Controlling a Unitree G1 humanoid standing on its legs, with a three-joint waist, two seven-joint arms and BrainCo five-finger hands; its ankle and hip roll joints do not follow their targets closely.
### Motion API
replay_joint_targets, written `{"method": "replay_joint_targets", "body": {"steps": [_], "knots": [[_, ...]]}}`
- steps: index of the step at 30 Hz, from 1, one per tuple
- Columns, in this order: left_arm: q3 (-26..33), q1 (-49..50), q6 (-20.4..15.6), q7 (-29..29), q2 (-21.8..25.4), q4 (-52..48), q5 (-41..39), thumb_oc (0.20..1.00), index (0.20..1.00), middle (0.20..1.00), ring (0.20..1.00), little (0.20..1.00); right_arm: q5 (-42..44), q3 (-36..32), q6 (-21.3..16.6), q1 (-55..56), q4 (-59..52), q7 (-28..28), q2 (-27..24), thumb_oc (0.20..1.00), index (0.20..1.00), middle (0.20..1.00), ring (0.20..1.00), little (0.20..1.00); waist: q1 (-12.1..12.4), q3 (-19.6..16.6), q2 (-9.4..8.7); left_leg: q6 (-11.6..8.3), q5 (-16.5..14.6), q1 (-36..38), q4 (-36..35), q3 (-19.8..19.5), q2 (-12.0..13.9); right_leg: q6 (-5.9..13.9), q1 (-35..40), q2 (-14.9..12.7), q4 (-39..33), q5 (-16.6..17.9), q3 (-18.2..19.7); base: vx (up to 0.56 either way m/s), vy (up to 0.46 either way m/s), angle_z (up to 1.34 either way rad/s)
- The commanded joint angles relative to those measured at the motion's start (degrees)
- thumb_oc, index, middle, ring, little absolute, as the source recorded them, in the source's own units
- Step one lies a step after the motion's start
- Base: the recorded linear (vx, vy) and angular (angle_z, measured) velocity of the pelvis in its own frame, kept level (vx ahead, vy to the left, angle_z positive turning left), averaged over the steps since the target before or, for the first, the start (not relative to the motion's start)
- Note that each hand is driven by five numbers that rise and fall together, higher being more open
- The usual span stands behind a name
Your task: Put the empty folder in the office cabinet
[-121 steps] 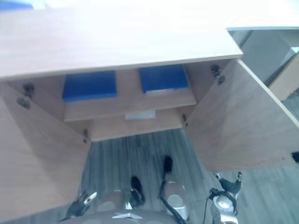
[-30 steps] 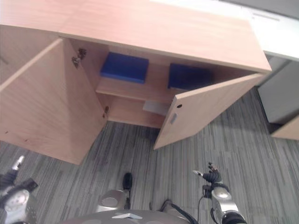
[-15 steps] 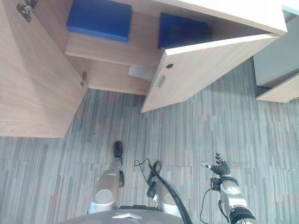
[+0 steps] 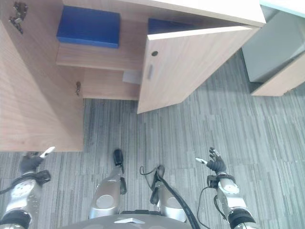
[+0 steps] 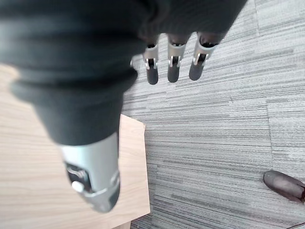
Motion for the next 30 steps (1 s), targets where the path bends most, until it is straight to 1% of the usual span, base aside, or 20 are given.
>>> {"method": "replay_joint_targets", "body": {"steps": [1, 2, 4, 5, 7, 8, 12, 14, 18, 19, 20, 21, 22, 24, 25, 26, 27, 30], "knots": [[-3.2, -5.6, -4.5, -0.4, -3.3, 0.7, 4.9, 1.0, 1.0, 1.0, 1.0, 1.0, 0.4, 1.4, -1.1, -0.8, -2.6, -0.2, -3.2, 1.0, 1.0, 1.0, 1.0, 1.0, -3.7, -5.7, 5.14, -0.98, -11.3, 7.5, 3.1, 0.8, 0.3, 2.01, -1.9, 0.5, 3.2, 1.6, 0.9, 0.1, -0.037, -0.16], [-4.0, -5.9, -4.6, -0.1, -4.4, 1.0, 5.4, 1.0, 1.0, 1.0, 1.0, 1.0, 0.4, 1.5, -1.1, -0.5, -3.3, -0.1, -2.6, 1.0, 1.0, 1.0, 1.0, 1.0, -4.2, -6.3, 5.47, -1.03, -11.3, 8.0, 2.9, 0.9, 0.1, 1.94, -1.6, 0.5, 3.0, 1.4, 1.2, 0.12, -0.041, -0.25], [-4.6, -6.2, -4.4, 0.0, -5.1, 1.2, 6.0, 1.0, 1.0, 1.0, 1.0, 1.0, 0.0, 1.9, -0.7, 0.0, -4.5, -0.4, -2.2, 1.0, 1.0, 1.0, 1.0, 1.0, -4.7, -6.9, 5.82, -1.02, -11.4, 8.5, 2.8, 1.1, 0.0, 1.88, -1.4, 0.6, 3.0, 1.3, 1.6, 0.1, -0.008, -0.3], [-5.3, -6.5, -4.2, 0.1, -6.0, 1.3, 7.3, 1.0, 1.0, 1.0, 1.0, 1.0, -0.4, 2.1, 0.1, 0.8, -6.3, -1.0, -1.7, 1.0, 1.0, 1.0, 1.0, 1.0, -5.5, -7.6, 6.35, -1.05, -11.3, 9.2, 2.5, 1.5, -0.2, 1.86, -1.2, 0.6, 2.9, 1.3, 2.1, 0.12, 0.014, -0.25], [-6.0, -7.0, -4.4, 0.6, -6.7, 1.8, 8.2, 1.0, 1.0, 1.0, 1.0, 1.0, -1.2, 2.1, 0.9, 2.0, -7.7, -1.5, -1.3, 1.0, 1.0, 1.0, 1.0, 1.0, -6.7, -8.4, 6.86, -1.13, -11.3, 10.1, 2.1, 2.0, -0.4, 1.84, -0.9, 0.6, 2.7, 1.2, 2.7, 0.17, 0.032, -0.24], [-6.3, -7.3, -4.5, 1.3, -6.9, 1.9, 8.4, 1.0, 1.0, 1.0, 1.0, 1.0, -1.6, 2.0, 1.9, 2.8, -8.6, -1.5, -1.2, 1.0, 1.0, 1.0, 1.0, 1.0, -7.6, -8.9, 7.17, -1.19, -11.2, 10.7, 1.8, 2.3, -0.6, 1.84, -0.7, 0.7, 2.7, 1.2, 3.2, 0.18, 0.051, -0.31], [-6.4, -9.2, -4.8, 3.6, -6.4, 2.4, 8.9, 1.0, 1.0, 1.0, 1.0, 1.0, -3.2, 1.6, 3.5, 5.0, -9.3, -1.7, -1.4, 1.0, 1.0, 1.0, 1.0, 1.0, -10.1, -10.0, 7.9, -1.25, -11.3, 11.9, 1.6, 3.6, -0.9, 1.77, -0.9, 0.8, 3.0, 0.8, 4.9, 0.14, 0.063, -0.33], [-6.3, -11.4, -3.9, 5.0, -5.2, 3.2, 8.6, 1.0, 1.0, 1.0, 1.0, 1.0, -4.1, 1.6, 3.9, 5.8, -9.1, -1.3, -1.9, 1.0, 1.0, 1.0, 1.0, 1.0, -11.6, -10.3, 8.18, -1.18, -11.5, 12.4, 1.5, 4.4, -1.2, 1.83, -1.1, 0.9, 3.0, 0.7, 5.8, 0.12, 0.068, -0.26], [-5.9, -18.8, 0.9, 5.7, -0.6, 6.3, 7.3, 1.0, 1.0, 1.0, 1.0, 1.0, -4.7, 2.0, 3.8, 6.9, -9.3, -1.4, -3.3, 1.0, 1.0, 1.0, 1.0, 1.0, -14.6, -10.4, 8.66, -1.03, -11.9, 12.9, 1.6, 6.2, -1.4, 2.01, -2.2, 1.1, 3.3, 0.7, 7.7, 0.08, 0.062, -0.17], [-5.9, -19.4, 1.3, 5.7, -0.3, 6.6, 7.3, 1.0, 1.0, 1.0, 1.0, 1.0, -4.6, 2.0, 3.8, 6.9, -9.3, -1.5, -3.4, 1.0, 1.0, 1.0, 1.0, 1.0, -14.7, -10.3, 8.68, -1.03, -11.9, 12.9, 1.7, 6.3, -1.5, 2.03, -2.3, 1.1, 3.4, 0.8, 7.8, 0.04, 0.048, -0.27], [-5.8, -21.3, 2.9, 5.8, 1.0, 7.8, 7.6, 1.0, 1.0, 1.0, 1.0, 1.0, -4.5, 2.1, 3.6, 6.9, -9.4, -1.8, -3.9, 1.0, 1.0, 1.0, 1.0, 1.0, -15.4, -10.3, 8.8, -1.02, -12.0, 12.8, 1.9, 6.8, -1.5, 2.07, -2.6, 1.1, 3.4, 0.8, 8.2, 0.02, 0.07, -0.23], [-6.0, -24.7, 4.6, 5.6, 3.3, 10.5, 7.4, 1.0, 1.0, 1.0, 1.0, 1.0, -4.4, 2.3, 3.4, 6.8, -9.8, -1.7, -4.7, 1.0, 1.0, 1.0, 1.0, 1.0, -16.4, -10.0, 8.96, -0.98, -12.2, 12.6, 2.1, 7.4, -1.6, 2.16, -3.3, 1.1, 3.5, 1.0, 9.0, 0.01, 0.09, -0.25], [-6.3, -27.3, 5.5, 5.9, 4.7, 12.4, 7.1, 1.0, 1.0, 1.0, 1.0, 1.0, -4.3, 2.6, 3.1, 6.7, -10.2, -1.8, -5.2, 1.0, 1.0, 1.0, 1.0, 1.0, -17.2, -9.8, 9.0, -0.92, -12.3, 12.4, 2.4, 8.0, -1.6, 2.23, -3.8, 1.1, 3.6, 1.0, 9.4, -0.01, 0.096, -0.28], [-6.9, -31.0, 5.9, 6.7, 6.7, 15.6, 6.6, 1.0, 1.0, 1.0, 1.0, 1.0, -4.1, 3.3, 2.8, 6.4, -10.4, -2.1, -5.8, 1.0, 1.0, 1.0, 1.0, 1.0, -18.2, -9.5, 9.12, -0.78, -12.7, 12.3, 2.7, 8.8, -1.7, 2.35, -4.5, 1.0, 3.8, 1.2, 10.2, -0.01, 0.06, -0.3], [-6.9, -31.0, 5.9, 6.7, 6.7, 15.6, 6.6, 1.0, 1.0, 1.0, 1.0, 1.0, -4.1, 3.3, 2.8, 6.4, -10.4, -2.1, -5.8, 1.0, 1.0, 1.0, 1.0, 1.0, -18.2, -9.5, 9.12, -0.78, -12.7, 12.3, 2.7, 8.8, -1.7, 2.35, -4.5, 1.0, 3.8, 1.2, 10.2, 0.0, 0.032, -0.2], [-7.3, -32.9, 6.2, 6.6, 7.8, 17.1, 6.3, 1.0, 1.0, 1.0, 1.0, 1.0, -4.1, 3.6, 2.5, 6.3, -10.2, -2.0, -6.0, 1.0, 1.0, 1.0, 1.0, 1.0, -18.7, -9.4, 9.13, -0.74, -12.8, 12.2, 2.9, 9.1, -1.7, 2.44, -4.7, 1.0, 3.8, 1.3, 10.5, 0.0, 0.024, -0.07], [-7.5, -34.0, 6.2, 6.2, 8.5, 18.0, 6.2, 1.0, 1.0, 1.0, 1.0, 1.0, -4.1, 3.7, 2.3, 6.3, -10.1, -2.0, -6.2, 1.0, 1.0, 1.0, 1.0, 1.0, -19.0, -9.3, 9.14, -0.73, -12.9, 12.1, 3.0, 9.4, -1.7, 2.52, -4.9, 0.9, 3.8, 1.5, 10.7, -0.01, 0.038, -0.14], [-9.2, -37.6, 7.7, 4.1, 10.4, 20.1, 5.6, 1.0, 1.0, 1.0, 1.0, 1.0, -4.0, 4.3, 1.0, 6.4, -9.3, -1.9, -6.6, 1.0, 1.0, 1.0, 1.0, 1.0, -19.6, -9.0, 9.26, -0.73, -13.2, 12.0, 3.5, 10.1, -1.6, 3.04, -5.5, 0.4, 4.0, 1.8, 10.9, -0.03, 0.022, -0.15]]}}
